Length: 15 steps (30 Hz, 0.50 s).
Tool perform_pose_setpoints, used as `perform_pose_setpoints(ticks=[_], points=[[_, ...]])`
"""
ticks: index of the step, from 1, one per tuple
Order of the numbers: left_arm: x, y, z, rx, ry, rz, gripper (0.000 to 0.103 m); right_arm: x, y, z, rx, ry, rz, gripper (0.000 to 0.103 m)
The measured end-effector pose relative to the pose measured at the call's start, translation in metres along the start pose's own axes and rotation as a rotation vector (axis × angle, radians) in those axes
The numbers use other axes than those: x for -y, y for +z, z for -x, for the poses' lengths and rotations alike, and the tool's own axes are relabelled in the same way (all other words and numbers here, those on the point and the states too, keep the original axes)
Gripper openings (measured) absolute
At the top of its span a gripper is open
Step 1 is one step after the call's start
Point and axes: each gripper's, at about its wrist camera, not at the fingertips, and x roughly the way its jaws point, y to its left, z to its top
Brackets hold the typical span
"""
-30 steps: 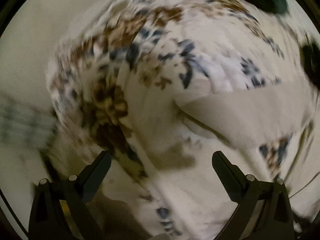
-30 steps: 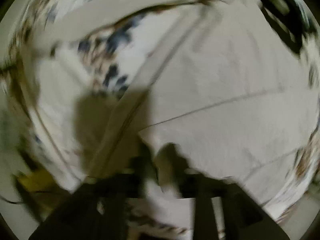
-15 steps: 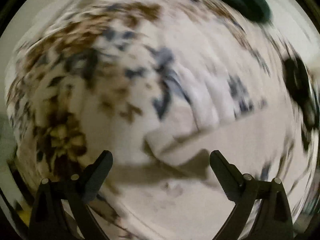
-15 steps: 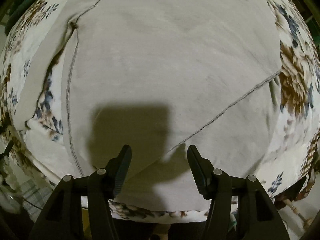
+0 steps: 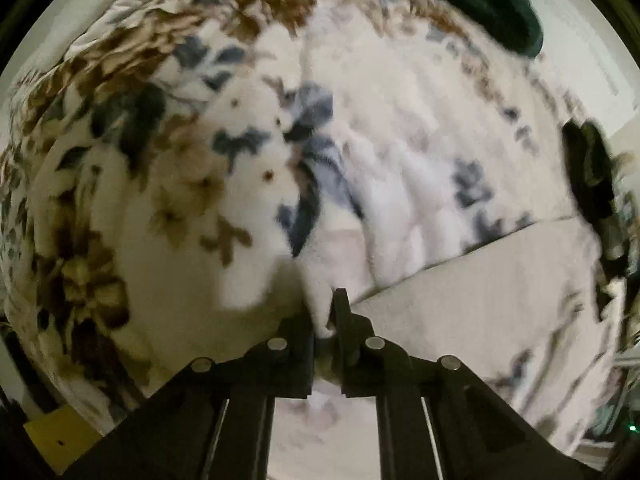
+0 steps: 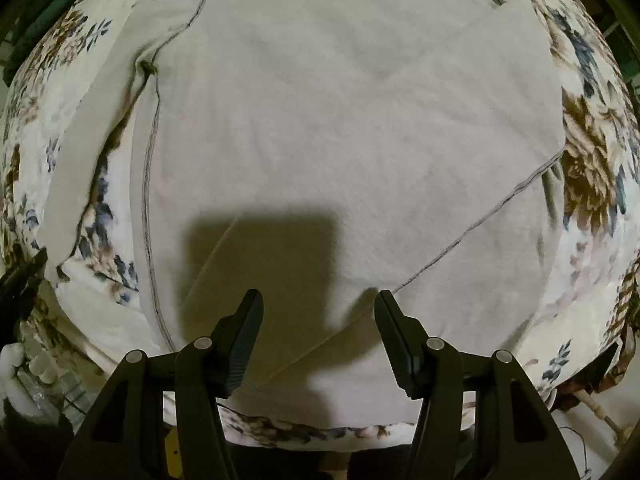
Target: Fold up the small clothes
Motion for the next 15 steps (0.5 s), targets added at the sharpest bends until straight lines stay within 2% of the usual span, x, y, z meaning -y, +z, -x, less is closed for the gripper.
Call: perform_pose_setpoints(ticks=[3,5,7,9,10,13,15], points=[[-0.015,-0.005,0.038,0.046,-0.035,0.069,0.008,-0.002,0.0,0.003,0.006,-0.008,0.006,0.06],[-0.037,-0.007,0.058,0.062,-0.042,0.153,0.011,-0.003,-0.001,0.006,0.004,-0.012,0.007,0.06],[-0.058,-0.012,0.065,0.055,-0.033,0.226,0.018,-0.002,-0.001,0.006,0.002,-0.014,0.006,0.06],[-0.081,-0.022,0.066,0.041,-0.034,0.286,0.035,0.0,0.0,0.006,-0.004,-0.017,0.007,0.06],[-0.092,-0.029,0.061,0.023,-0.039,0.316,0.039,0.0,0.001,0.006,-0.004,-0.017,0.006,0.06],[-0.103,-0.045,0.048,-0.015,-0.065,0.345,0.04,-0.001,0.003,0.008,-0.011,-0.012,0.005,0.06],[-0.095,-0.048,0.034,-0.044,-0.068,0.332,0.04,-0.003,0.003,0.008,-0.011,-0.009,0.01,0.06]])
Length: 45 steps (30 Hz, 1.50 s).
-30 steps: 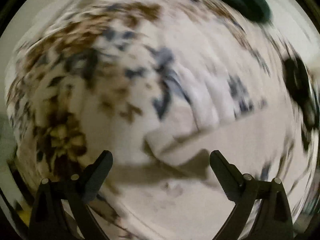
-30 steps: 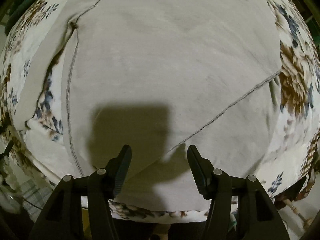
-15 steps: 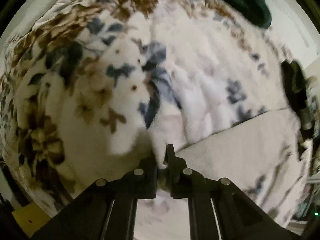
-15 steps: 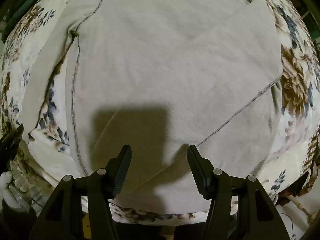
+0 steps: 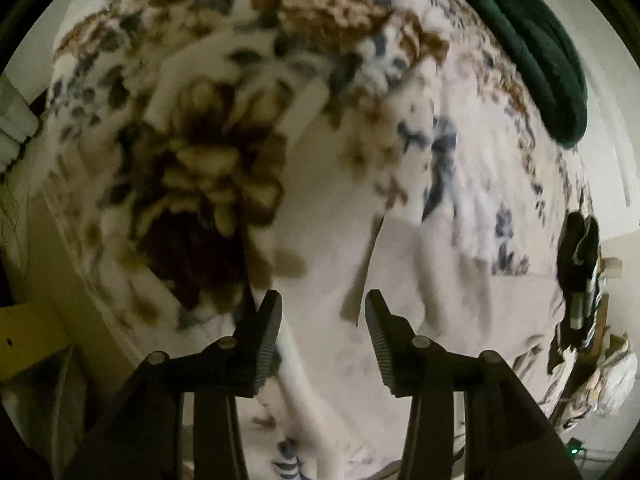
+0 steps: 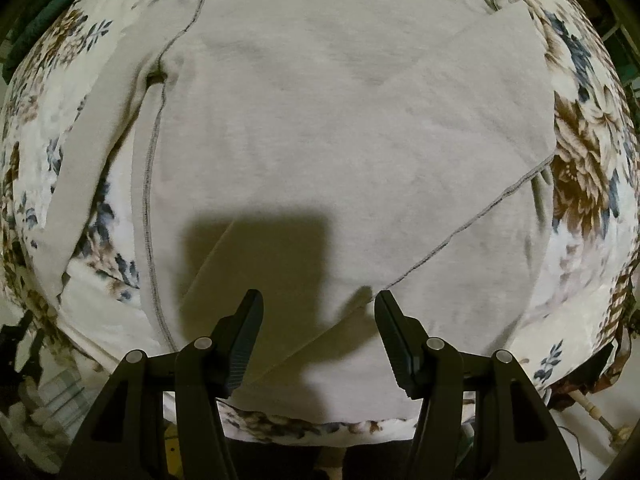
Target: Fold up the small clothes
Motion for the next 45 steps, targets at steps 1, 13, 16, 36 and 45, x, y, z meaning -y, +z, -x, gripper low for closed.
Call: perform_pose_setpoints(ticks=[1,13,16,36,45], points=[[0.005,-0.003,-0.007,-0.015,-0.007,-0.005,0.04,0.0,0.001,0.002,0.0,0.001,0.004,0.06],[0.056,-0.006,-0.027,0.091,0.086,-0.166,0.002,0.009,-0.009,-0.002,0.001,-0.021,-0.008,0.06],[0.069,-0.018,0.009,0.179,0.116,-0.238,0.002,0.019,-0.013,0.0,0.009,-0.011,-0.022,0.06],[0.31,-0.388,0.054,-0.013,-0.257,-1.286,0.002,0.246,-0.104,0.038,0.07,0.004,-0.249,0.06],[0.296,-0.451,-0.003,-0.209,-0.105,-1.327,0.006,0.327,-0.136,0.02,0.028,0.058,-0.339,0.06]])
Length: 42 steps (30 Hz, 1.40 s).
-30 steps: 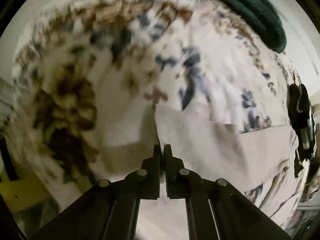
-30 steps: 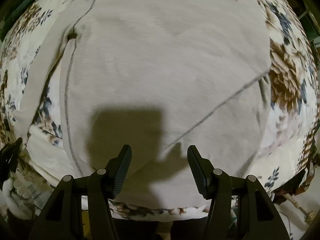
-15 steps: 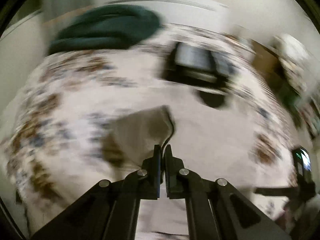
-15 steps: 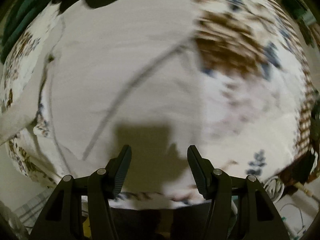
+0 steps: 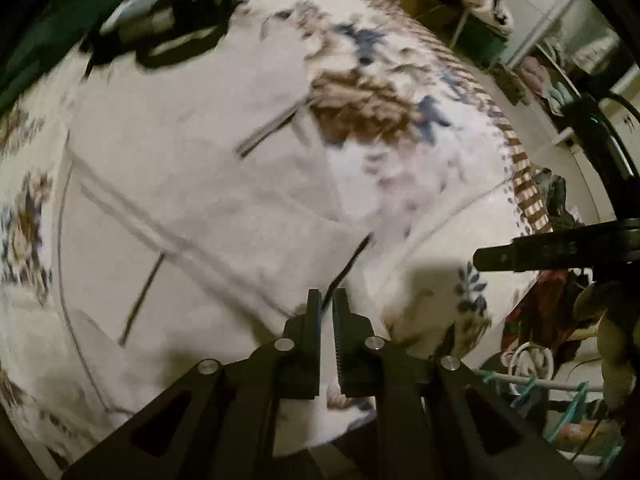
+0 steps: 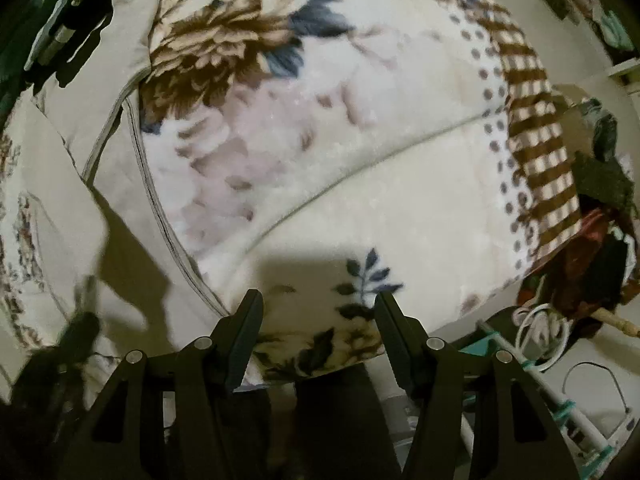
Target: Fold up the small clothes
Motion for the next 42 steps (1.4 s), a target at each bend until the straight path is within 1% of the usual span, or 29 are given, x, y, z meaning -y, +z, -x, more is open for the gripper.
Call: perform_pose_setpoints(ticks=[1,2,3,4,6,7,8,10,12,13,14,15,16,17,22,24,25,26,27,28,29,30,31,32,34,38,40,42], points=[[-0.009,-0.002,0.003,-0.011,-0.002,0.03,0.007,0.001,0.0,-0.001,-0.005,0.019,-0.001,0.06],[-0.02,-0.006,0.008,-0.023,-0.003,0.061,0.013,0.002,0.002,-0.003,-0.008,0.046,-0.001,0.061],[-0.033,-0.01,0.013,-0.035,-0.004,0.099,0.021,0.002,0.002,-0.004,-0.013,0.078,-0.001,0.064],[-0.046,-0.013,0.017,-0.042,0.0,0.134,0.026,0.001,0.003,-0.006,-0.019,0.113,-0.003,0.065],[-0.078,-0.022,0.027,-0.044,0.007,0.222,0.043,-0.005,0.002,-0.009,-0.039,0.191,-0.007,0.065],[-0.1,-0.029,0.034,-0.041,0.029,0.28,0.048,-0.01,0.001,-0.011,-0.05,0.22,-0.006,0.065],[-0.116,-0.035,0.035,-0.039,0.044,0.316,0.053,-0.017,0.001,-0.015,-0.069,0.251,0.0,0.065],[-0.151,-0.046,0.037,-0.042,0.096,0.387,0.054,-0.027,-0.001,-0.023,-0.09,0.282,0.013,0.065],[-0.186,-0.059,0.035,-0.05,0.147,0.453,0.054,-0.037,-0.004,-0.037,-0.113,0.288,0.026,0.065],[-0.205,-0.067,0.031,-0.053,0.163,0.486,0.054,-0.042,-0.004,-0.044,-0.123,0.29,0.026,0.065],[-0.215,-0.071,0.029,-0.061,0.176,0.507,0.054,-0.042,-0.005,-0.051,-0.133,0.298,0.026,0.065],[-0.225,-0.075,0.025,-0.067,0.178,0.529,0.054,-0.044,-0.007,-0.059,-0.145,0.31,0.025,0.065],[-0.234,-0.08,0.021,-0.072,0.16,0.547,0.054,-0.047,-0.008,-0.066,-0.156,0.318,0.025,0.065],[-0.239,-0.084,0.016,-0.084,0.156,0.556,0.054,-0.049,-0.009,-0.072,-0.165,0.32,0.028,0.065],[-0.236,-0.097,-0.014,-0.165,0.112,0.528,0.054,-0.059,-0.017,-0.1,-0.19,0.288,0.05,0.065],[-0.231,-0.1,-0.022,-0.182,0.106,0.518,0.051,-0.062,-0.019,-0.102,-0.184,0.268,0.056,0.065],[-0.228,-0.102,-0.024,-0.181,0.106,0.511,0.048,-0.064,-0.019,-0.102,-0.181,0.26,0.061,0.065],[-0.224,-0.103,-0.025,-0.172,0.106,0.499,0.024,-0.067,-0.02,-0.101,-0.177,0.254,0.066,0.065],[-0.22,-0.104,-0.026,-0.179,0.117,0.486,0.003,-0.068,-0.021,-0.101,-0.175,0.25,0.071,0.063],[-0.216,-0.105,-0.026,-0.188,0.134,0.475,0.003,-0.071,-0.022,-0.1,-0.168,0.25,0.077,0.057],[-0.211,-0.106,-0.022,-0.183,0.146,0.46,0.002,-0.077,-0.024,-0.098,-0.158,0.243,0.086,0.032],[-0.204,-0.106,-0.022,-0.179,0.153,0.449,0.002,-0.079,-0.026,-0.097,-0.158,0.227,0.094,0.009],[-0.2,-0.108,-0.019,-0.197,0.172,0.434,0.002,-0.082,-0.028,-0.096,-0.158,0.223,0.095,0.006],[-0.198,-0.109,-0.018,-0.201,0.167,0.433,0.002,-0.082,-0.031,-0.093,-0.149,0.223,0.086,0.004],[-0.198,-0.113,-0.006,-0.203,0.15,0.464,0.002,-0.081,-0.035,-0.085,-0.142,0.238,0.071,0.003],[-0.202,-0.108,0.026,-0.184,0.07,0.544,0.002,-0.071,-0.038,-0.063,-0.174,0.34,-0.009,0.003],[-0.207,-0.099,0.045,-0.157,0.014,0.608,0.002,-0.066,-0.036,-0.049,-0.187,0.394,-0.045,0.003],[-0.217,-0.083,0.064,-0.116,-0.043,0.665,0.002,-0.062,-0.028,-0.031,-0.196,0.466,-0.088,0.003]])
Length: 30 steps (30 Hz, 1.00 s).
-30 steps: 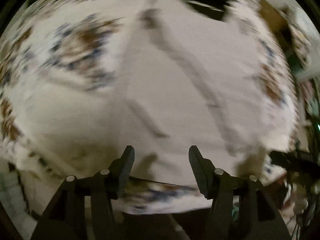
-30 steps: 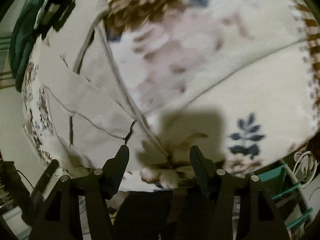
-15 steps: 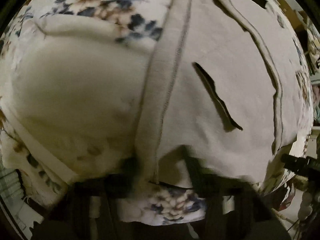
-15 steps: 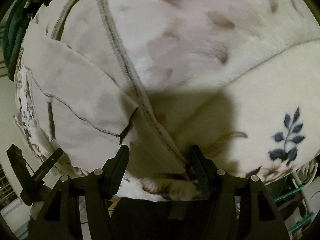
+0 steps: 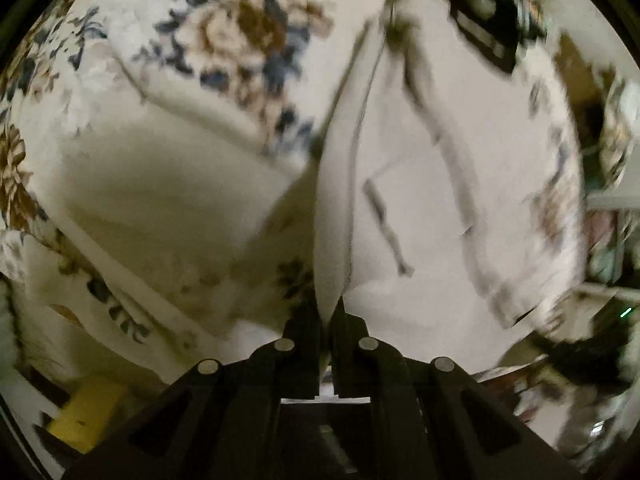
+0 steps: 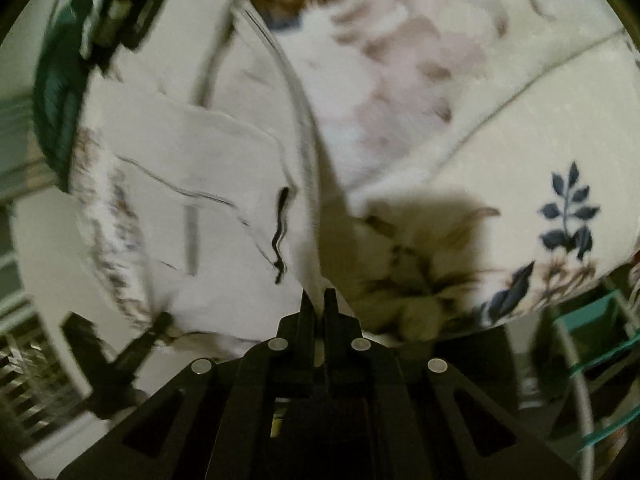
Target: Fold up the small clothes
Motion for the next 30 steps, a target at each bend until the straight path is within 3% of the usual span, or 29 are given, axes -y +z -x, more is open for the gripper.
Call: perform_pose_setpoints(ticks=[6,11,13,14,15,16,17,18,26,30], points=[[0.002,0.098,0.023,0.09,-0.102,0.045,0.002,-0.024,0.054,0.052,0.048,0.142,-0.044,0.003],[0.011,0.183,0.001,0.16,-0.177,0.066,0.005,-0.061,0.136,0.076,0.176,0.167,-0.023,0.003],[0.007,0.201,0.0,0.169,-0.171,0.078,0.005,-0.065,0.163,0.081,0.207,0.169,-0.046,0.006],[0.006,0.203,0.002,0.175,-0.168,0.079,0.008,-0.065,0.174,0.081,0.212,0.178,-0.064,0.017],[0.004,0.204,0.003,0.187,-0.169,0.077,0.017,-0.064,0.181,0.083,0.219,0.181,-0.074,0.038],[-0.001,0.201,0.006,0.204,-0.167,0.075,0.022,-0.065,0.184,0.086,0.236,0.173,-0.069,0.048],[-0.004,0.198,0.007,0.211,-0.167,0.071,0.034,-0.065,0.184,0.091,0.256,0.155,-0.05,0.061],[-0.007,0.192,0.007,0.217,-0.159,0.066,0.046,-0.066,0.183,0.096,0.274,0.124,-0.02,0.062],[0.008,0.188,-0.028,0.18,-0.032,-0.109,0.048,-0.076,0.164,0.065,0.262,-0.125,0.225,0.062],[0.016,0.202,-0.041,0.167,-0.034,-0.121,0.048,-0.099,0.172,0.043,0.276,-0.241,0.358,0.059]])
